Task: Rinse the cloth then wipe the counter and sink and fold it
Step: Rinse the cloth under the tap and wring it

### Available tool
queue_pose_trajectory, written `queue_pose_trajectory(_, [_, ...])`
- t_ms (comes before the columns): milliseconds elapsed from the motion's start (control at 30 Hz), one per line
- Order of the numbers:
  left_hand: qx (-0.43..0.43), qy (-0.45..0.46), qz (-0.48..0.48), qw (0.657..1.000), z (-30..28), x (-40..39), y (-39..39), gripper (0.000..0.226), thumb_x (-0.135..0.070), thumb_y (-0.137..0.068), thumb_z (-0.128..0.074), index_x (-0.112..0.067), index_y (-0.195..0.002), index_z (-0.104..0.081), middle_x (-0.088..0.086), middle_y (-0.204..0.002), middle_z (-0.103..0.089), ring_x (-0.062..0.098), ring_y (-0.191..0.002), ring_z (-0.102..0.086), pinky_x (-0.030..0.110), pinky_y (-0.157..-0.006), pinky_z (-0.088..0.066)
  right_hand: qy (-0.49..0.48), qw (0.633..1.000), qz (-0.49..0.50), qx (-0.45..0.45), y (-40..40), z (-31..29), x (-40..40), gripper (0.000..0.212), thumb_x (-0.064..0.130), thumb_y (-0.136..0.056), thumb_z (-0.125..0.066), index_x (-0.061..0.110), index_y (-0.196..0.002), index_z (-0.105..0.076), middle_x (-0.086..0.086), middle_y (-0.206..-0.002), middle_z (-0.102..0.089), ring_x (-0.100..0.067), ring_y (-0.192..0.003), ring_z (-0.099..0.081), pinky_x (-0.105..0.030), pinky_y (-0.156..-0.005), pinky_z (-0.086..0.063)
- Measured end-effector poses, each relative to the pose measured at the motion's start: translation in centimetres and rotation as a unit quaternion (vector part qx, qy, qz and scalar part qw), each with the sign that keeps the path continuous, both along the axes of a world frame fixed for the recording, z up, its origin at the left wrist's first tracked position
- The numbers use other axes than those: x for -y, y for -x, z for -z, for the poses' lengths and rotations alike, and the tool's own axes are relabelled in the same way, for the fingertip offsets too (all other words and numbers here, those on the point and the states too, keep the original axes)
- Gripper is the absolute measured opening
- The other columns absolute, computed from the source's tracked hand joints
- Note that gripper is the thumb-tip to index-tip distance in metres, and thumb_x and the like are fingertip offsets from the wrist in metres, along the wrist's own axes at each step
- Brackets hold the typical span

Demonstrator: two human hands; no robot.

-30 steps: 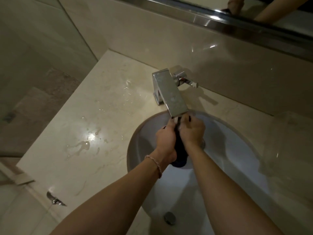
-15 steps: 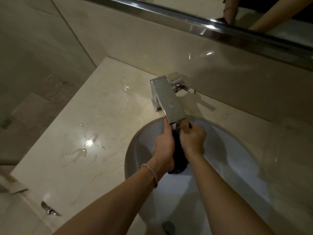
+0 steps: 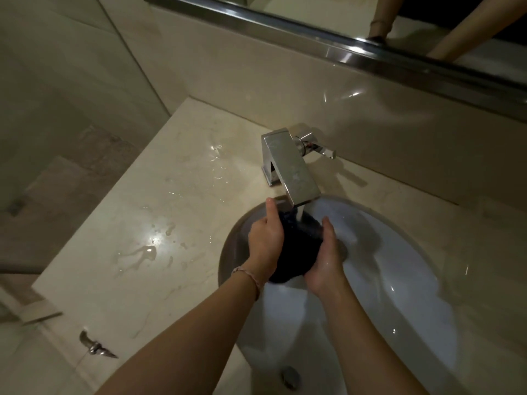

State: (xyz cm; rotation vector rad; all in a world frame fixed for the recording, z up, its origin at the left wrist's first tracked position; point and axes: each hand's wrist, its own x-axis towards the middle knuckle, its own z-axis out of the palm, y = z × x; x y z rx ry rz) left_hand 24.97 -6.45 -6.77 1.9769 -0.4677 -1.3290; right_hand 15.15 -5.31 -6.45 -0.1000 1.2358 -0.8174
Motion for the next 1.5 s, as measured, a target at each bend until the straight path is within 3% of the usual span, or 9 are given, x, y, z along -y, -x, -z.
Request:
queue_pose_trajectory(233, [-0.185,-0.116,-0.035,0.975,3.0,-1.6,-0.7,0.107,-0.099,-0.074,-0.022,-0.027,-0.150,-0.044,0.008,-0.148,-0.052,0.039,-0.133,-0.050,0.062,-0.100,-0.043,0.104,0.989,-0.011,-0.105,-0.9,-2.5,0.8,0.053,0.059,-0.099,-0.040,0.020,-0.091,-0.075,-0.007,-0.103,-0.076,-0.028,-0.101,-0.070,-0.039,-0.085,-0.055])
queue_pose_trajectory(300, [-0.316,-0.073,-0.052,0.945,1.4,-1.2,-0.3,0.090,-0.091,-0.082,-0.032,-0.025,-0.137,-0.060,0.010,-0.138,-0.060,0.038,-0.128,-0.055,0.062,-0.101,-0.045,0.124,0.968,-0.088,-0.201,-1.6,-2.5,0.7,0.056,0.050,-0.101,-0.041,0.021,-0.061,-0.067,-0.003,-0.082,-0.074,-0.027,-0.092,-0.069,-0.040,-0.084,-0.055])
queue_pose_trajectory(400, [-0.413,0.000,-0.057,0.909,0.2,-0.8,0.0,0.081,-0.087,-0.084,-0.040,-0.016,-0.099,-0.076,0.009,-0.100,-0.073,0.029,-0.096,-0.069,0.049,-0.098,-0.047,0.140,0.932,-0.146,-0.301,-2.0,-2.2,0.6,0.051,0.047,-0.105,-0.038,0.019,-0.073,-0.067,0.000,-0.089,-0.070,-0.022,-0.092,-0.064,-0.040,-0.090,-0.050])
queue_pose_trajectory(667, [-0.246,0.048,-0.074,0.965,2.2,-0.2,2.7,0.059,-0.060,-0.101,-0.048,-0.009,-0.116,-0.073,0.015,-0.112,-0.075,0.029,-0.106,-0.072,0.038,-0.083,-0.061,0.200,0.799,-0.230,-0.518,-1.0,-0.9,1.4,0.049,0.061,-0.095,-0.052,0.018,-0.117,-0.047,0.002,-0.110,-0.058,-0.017,-0.093,-0.055,-0.014,-0.058,-0.026])
queue_pose_trajectory(933, [-0.211,0.032,-0.136,0.967,2.4,-0.9,2.6,0.050,-0.050,-0.104,-0.049,-0.009,-0.101,-0.077,0.012,-0.099,-0.078,0.029,-0.097,-0.074,0.041,-0.088,-0.061,0.112,0.823,-0.296,-0.472,1.2,0.9,3.1,0.056,0.058,-0.101,-0.039,0.009,-0.104,-0.065,-0.012,-0.105,-0.068,-0.028,-0.093,-0.063,-0.041,-0.088,-0.053])
queue_pose_trajectory(1100, [-0.116,0.091,-0.099,0.984,3.4,-0.9,1.7,0.038,-0.036,-0.106,-0.050,-0.013,-0.091,-0.077,0.003,-0.088,-0.077,0.019,-0.089,-0.074,0.026,-0.075,-0.060,0.241,0.794,-0.276,-0.485,2.4,-1.1,3.1,0.041,0.045,-0.106,-0.037,0.016,-0.091,-0.061,0.002,-0.077,-0.057,-0.018,-0.075,-0.058,-0.032,-0.070,-0.045])
queue_pose_trajectory(1200, [-0.070,0.052,-0.119,0.989,4.3,-1.1,0.8,0.046,-0.043,-0.105,-0.049,-0.009,-0.082,-0.069,0.014,-0.085,-0.071,0.030,-0.088,-0.069,0.053,-0.087,-0.060,0.314,0.786,-0.232,-0.479,3.2,-3.0,3.5,0.038,0.037,-0.107,-0.039,0.017,-0.079,-0.054,0.004,-0.068,-0.051,-0.004,-0.060,-0.048,-0.013,-0.053,-0.036])
queue_pose_trajectory(1300, [-0.168,0.079,-0.063,0.981,2.5,-1.1,1.2,0.065,-0.065,-0.102,-0.030,-0.016,-0.114,-0.071,0.010,-0.114,-0.073,0.025,-0.111,-0.066,0.051,-0.102,-0.052,0.354,0.779,-0.214,-0.472,2.7,-4.3,3.5,0.039,0.036,-0.107,-0.040,0.027,-0.070,-0.047,0.007,-0.063,-0.048,-0.001,-0.055,-0.047,-0.011,-0.051,-0.034])
queue_pose_trajectory(1500, [-0.264,0.129,-0.097,0.951,-0.2,0.5,3.1,0.058,-0.062,-0.105,-0.025,-0.022,-0.105,-0.069,-0.002,-0.104,-0.077,0.014,-0.099,-0.073,0.029,-0.085,-0.059,0.210,0.912,-0.094,-0.341,0.1,-3.3,2.8,0.040,0.049,-0.105,-0.038,0.021,-0.108,-0.068,0.001,-0.101,-0.071,-0.013,-0.094,-0.067,-0.034,-0.086,-0.055])
